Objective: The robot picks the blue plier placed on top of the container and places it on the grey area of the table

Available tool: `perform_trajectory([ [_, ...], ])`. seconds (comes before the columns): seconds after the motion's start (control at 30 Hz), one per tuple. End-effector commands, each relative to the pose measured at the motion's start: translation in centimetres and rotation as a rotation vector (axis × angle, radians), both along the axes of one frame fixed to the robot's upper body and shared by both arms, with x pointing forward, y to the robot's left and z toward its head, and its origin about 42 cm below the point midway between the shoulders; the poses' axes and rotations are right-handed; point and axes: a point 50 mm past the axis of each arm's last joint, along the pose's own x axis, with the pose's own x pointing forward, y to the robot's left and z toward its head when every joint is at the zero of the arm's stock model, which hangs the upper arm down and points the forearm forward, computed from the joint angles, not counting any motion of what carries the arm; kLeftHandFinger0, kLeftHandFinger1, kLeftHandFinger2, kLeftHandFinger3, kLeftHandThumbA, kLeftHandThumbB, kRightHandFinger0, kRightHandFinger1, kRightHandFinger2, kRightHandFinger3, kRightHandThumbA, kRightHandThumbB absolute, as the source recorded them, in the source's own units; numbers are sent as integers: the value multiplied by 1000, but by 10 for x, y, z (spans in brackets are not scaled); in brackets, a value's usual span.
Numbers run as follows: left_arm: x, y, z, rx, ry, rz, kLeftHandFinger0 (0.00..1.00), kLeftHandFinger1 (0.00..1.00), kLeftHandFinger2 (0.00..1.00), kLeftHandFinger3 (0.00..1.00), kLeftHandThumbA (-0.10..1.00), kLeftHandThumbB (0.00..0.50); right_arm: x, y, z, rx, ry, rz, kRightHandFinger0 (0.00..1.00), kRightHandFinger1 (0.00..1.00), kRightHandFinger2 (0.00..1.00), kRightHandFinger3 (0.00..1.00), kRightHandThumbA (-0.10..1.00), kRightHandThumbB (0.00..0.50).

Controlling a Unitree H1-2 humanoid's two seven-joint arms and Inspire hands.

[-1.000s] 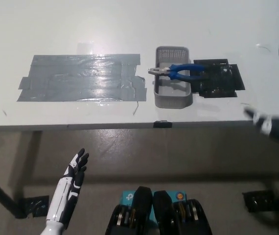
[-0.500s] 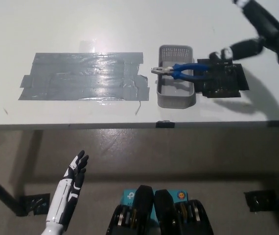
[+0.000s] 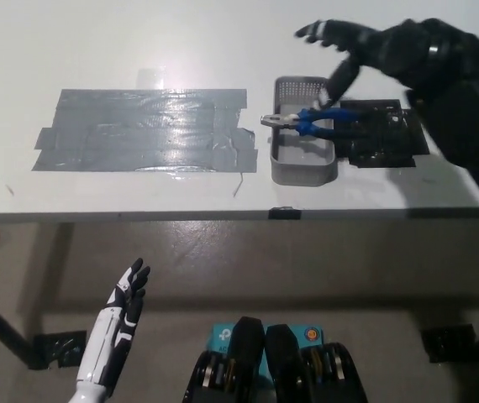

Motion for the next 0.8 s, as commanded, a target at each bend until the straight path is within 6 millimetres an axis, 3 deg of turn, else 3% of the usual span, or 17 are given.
perform_trajectory([
  [0.0,-2,3,11,18,-69,7,1000,1000,1000,1000,1000,128,3,23,40,-54,-72,41,1000,1000,1000,1000,1000,383],
  [0.17,-1,4,13,25,-72,4,1000,1000,1000,1000,1000,128,4,45,31,-127,-93,59,1000,1000,1000,1000,1000,359],
  [0.3,0,4,14,15,-76,8,1000,1000,1000,1000,1000,129,6,51,24,-207,-134,59,1000,1000,1000,1000,1000,397],
  [0.43,1,5,16,12,-82,7,1000,1000,1000,1000,1000,134,6,47,18,-214,-117,25,1000,1000,1000,1000,1000,405],
  [0.57,2,6,17,15,-86,4,1000,1000,1000,1000,1000,145,9,40,13,-277,-130,26,1000,1000,1000,1000,1000,358],
  [0.77,0,7,16,7,-85,1,1000,1000,1000,1000,1000,145,11,31,11,-282,-119,16,1000,1000,1000,1000,1000,369],
])
